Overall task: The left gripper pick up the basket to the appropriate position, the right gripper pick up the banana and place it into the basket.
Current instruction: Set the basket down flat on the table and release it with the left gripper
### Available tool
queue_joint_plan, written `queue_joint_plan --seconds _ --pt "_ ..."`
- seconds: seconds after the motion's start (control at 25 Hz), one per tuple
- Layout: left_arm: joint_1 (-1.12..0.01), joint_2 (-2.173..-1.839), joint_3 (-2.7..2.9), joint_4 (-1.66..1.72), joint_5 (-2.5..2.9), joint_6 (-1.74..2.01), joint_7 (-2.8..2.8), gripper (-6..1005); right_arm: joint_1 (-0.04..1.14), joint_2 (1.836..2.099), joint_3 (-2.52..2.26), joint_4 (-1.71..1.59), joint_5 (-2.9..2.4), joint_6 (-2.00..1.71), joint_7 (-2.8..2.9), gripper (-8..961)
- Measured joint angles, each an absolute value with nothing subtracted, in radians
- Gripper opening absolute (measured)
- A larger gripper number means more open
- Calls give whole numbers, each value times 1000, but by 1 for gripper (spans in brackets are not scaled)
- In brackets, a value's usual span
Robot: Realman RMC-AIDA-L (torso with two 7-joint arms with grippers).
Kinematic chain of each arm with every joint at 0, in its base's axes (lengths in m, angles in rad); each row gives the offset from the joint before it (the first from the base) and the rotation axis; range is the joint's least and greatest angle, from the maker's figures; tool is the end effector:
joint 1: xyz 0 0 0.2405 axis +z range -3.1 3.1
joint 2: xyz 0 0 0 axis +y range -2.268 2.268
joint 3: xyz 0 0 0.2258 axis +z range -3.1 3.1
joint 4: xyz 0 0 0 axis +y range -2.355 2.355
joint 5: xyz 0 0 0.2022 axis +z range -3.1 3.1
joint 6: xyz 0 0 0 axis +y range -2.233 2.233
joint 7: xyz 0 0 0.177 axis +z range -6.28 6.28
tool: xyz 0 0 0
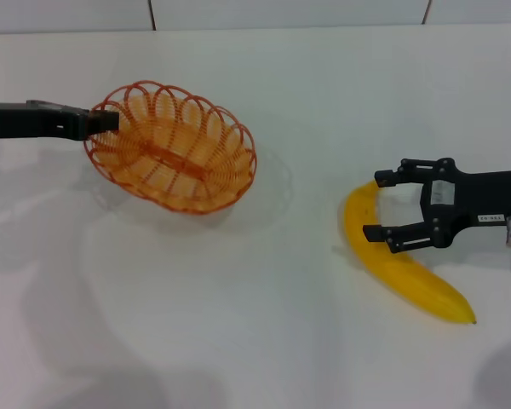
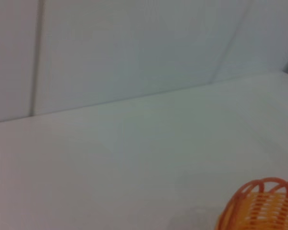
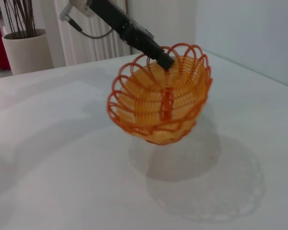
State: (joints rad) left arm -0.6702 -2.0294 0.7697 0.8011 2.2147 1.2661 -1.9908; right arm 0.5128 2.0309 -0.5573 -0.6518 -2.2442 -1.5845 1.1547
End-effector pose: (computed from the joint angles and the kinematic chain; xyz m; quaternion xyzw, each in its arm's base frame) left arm -0.2212 0.3992 0.0180 -0.8885 -0.3804 -0.1266 0.2230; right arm 0.2690 0.3065 -0.0002 -0.9688 0.1407 0.1417 0.1466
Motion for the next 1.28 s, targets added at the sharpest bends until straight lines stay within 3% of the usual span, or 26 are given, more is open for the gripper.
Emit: queue_joint_plan --seconds 0.28,1.28 --pt "-689 -2029 771 669 2196 1078 -1991 78 515 2032 -569 -652 -2244 -1585 1155 898" --pt "-688 -2034 780 510 2092 933 -1967 77 531 2033 -581 -652 -2244 -1585 1180 897"
